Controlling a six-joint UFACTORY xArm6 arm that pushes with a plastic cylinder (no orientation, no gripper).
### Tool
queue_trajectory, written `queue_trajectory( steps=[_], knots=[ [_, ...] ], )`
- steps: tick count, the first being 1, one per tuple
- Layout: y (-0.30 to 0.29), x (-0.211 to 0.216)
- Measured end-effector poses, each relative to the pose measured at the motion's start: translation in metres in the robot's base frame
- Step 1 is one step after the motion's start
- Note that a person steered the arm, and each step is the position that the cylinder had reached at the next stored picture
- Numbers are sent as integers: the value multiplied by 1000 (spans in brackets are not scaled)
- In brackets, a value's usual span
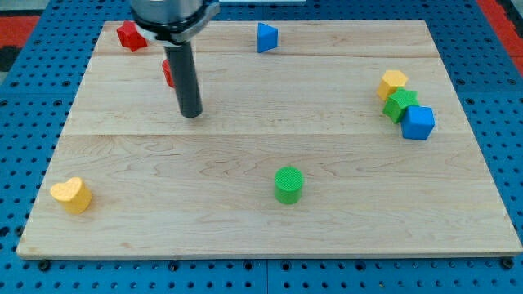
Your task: Place the red circle diagonally to red star
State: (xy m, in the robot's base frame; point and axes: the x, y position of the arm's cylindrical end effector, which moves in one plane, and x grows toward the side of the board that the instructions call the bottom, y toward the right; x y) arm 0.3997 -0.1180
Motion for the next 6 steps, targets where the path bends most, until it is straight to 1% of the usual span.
queue_trajectory(
  steps=[1,2,3,4,5,6],
  knots=[
    [-17,-32],
    [-17,-46],
    [-20,-52],
    [-48,-53],
    [-59,-55],
    [-59,-56]
  ],
)
